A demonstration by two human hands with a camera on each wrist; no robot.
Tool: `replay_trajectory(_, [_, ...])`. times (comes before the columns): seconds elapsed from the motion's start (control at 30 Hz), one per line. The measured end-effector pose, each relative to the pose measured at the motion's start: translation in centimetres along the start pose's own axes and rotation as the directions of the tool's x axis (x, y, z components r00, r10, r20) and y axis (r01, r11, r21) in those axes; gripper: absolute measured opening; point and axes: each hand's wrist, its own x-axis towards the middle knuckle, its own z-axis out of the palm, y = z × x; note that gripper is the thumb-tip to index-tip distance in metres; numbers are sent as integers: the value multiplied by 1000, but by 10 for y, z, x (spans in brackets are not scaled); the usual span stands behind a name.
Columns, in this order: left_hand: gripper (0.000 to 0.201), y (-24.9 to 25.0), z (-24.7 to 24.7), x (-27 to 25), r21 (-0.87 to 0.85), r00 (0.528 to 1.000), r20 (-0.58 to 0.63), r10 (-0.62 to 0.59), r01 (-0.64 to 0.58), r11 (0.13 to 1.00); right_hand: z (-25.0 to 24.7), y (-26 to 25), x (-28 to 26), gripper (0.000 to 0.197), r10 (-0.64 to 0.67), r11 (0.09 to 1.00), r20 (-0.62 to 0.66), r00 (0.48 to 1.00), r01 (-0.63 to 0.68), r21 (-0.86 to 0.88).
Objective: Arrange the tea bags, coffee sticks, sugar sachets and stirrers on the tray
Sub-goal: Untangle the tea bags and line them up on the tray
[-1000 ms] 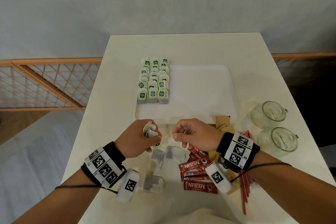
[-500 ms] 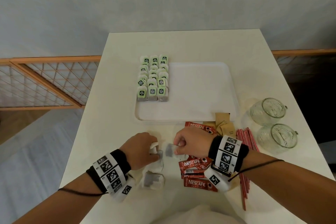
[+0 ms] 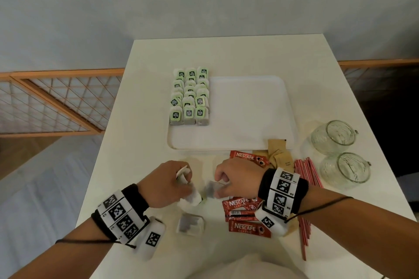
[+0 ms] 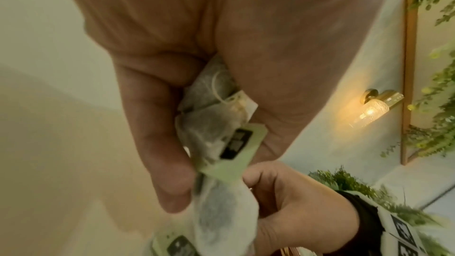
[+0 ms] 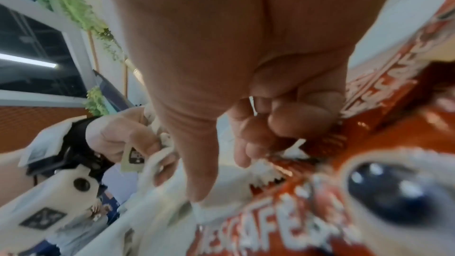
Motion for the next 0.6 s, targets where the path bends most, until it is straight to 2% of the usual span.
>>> replay_trajectory(0.07, [10,1,2,-4,79,999,36,8,-11,997,2,-1,0,24,-20,999,-10,1000,19,-37])
replay_trajectory(0.13, [12,1,4,-8,122,998,65,-12,4,993,2,0,1,21,-17,999,-10,1000,17,-31])
replay_trajectory(0.33, [19,0,5,-16,278,985,173,-4,-45,959,-6,4,3,17,3,993,-51,999,3,120])
replay_trajectory(0.4, [34,2,9,-18,384,978,206,6,-87,919,-9,6,2,11,22,983,-73,997,-8,183])
replay_trajectory(0.47, [43,2,17,-19,499,976,218,-9,-103,861,-11,9,0,18,32,968,-96,995,-7,251])
replay_trajectory(0.53, [45,1,26,-19,607,974,221,-41,-105,787,-15,11,-1,21,31,957,-106,994,2,292])
replay_trajectory(0.6, [37,0,32,-18,656,972,232,-48,-120,745,-19,11,-2,10,10,947,-99,995,22,320])
